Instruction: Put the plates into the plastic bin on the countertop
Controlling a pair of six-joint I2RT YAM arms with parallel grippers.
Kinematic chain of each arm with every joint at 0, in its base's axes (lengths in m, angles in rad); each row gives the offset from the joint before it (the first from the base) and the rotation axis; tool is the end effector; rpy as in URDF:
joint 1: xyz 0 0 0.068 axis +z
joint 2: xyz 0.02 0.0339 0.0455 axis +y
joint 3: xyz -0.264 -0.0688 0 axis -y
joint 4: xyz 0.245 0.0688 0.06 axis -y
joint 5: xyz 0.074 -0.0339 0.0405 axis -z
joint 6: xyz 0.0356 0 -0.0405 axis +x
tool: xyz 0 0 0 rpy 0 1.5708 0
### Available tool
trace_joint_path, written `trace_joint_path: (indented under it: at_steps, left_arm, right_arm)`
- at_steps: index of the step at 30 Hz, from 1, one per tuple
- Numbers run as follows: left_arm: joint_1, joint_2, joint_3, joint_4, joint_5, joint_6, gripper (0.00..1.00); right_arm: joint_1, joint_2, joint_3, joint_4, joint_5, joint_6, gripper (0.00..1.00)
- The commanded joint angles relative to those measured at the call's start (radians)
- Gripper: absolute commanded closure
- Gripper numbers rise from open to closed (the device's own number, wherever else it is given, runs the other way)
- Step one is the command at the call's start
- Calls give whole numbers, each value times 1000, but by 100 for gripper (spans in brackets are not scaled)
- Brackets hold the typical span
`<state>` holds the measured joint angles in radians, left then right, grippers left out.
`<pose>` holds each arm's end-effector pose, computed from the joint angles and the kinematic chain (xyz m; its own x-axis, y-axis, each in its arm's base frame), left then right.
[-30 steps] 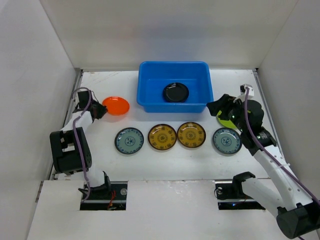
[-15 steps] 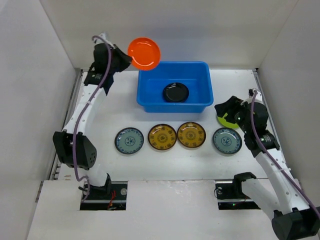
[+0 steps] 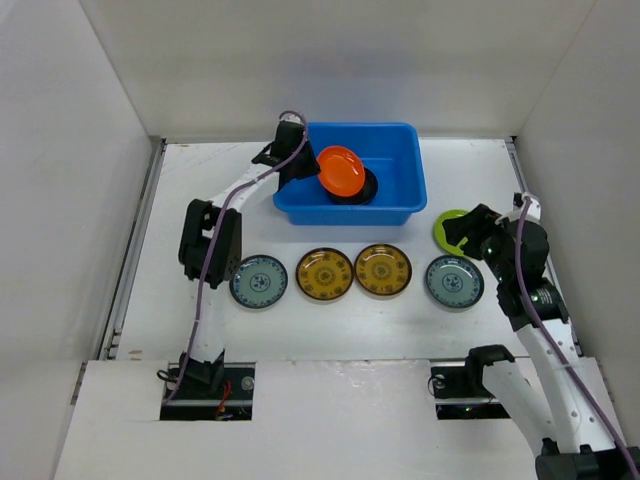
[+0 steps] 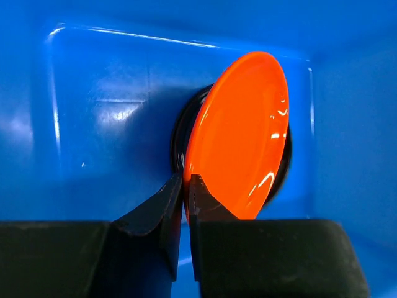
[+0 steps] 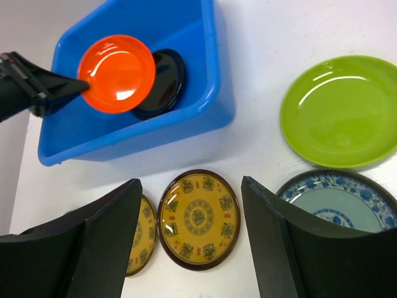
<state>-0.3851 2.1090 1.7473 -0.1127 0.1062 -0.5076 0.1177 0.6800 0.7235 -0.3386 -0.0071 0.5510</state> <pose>0.4648 -0.1925 0.2596 -0.5940 -0.2808 -0.7539 0.1970 0.8578 -0.4747 0.1606 0.0192 0.3182 -0.3111 0.4904 -0.8141 0.0454 0.8633 0.5027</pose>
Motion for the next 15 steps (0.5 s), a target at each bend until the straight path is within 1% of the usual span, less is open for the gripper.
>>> trace_joint_path:
  at_steps: [1, 8, 15]
  left_arm:
    - [-5, 12, 118, 120, 15, 8, 95]
    - [-10, 143, 198, 133, 20, -16, 94]
    - [-33, 232, 259, 114, 27, -16, 83]
  right_arm:
    - [-20, -49, -7, -36, 16, 15, 29]
    - [-51, -112, -39, -94, 16, 15, 29]
    - [-97, -132, -49, -119, 2, 12, 28]
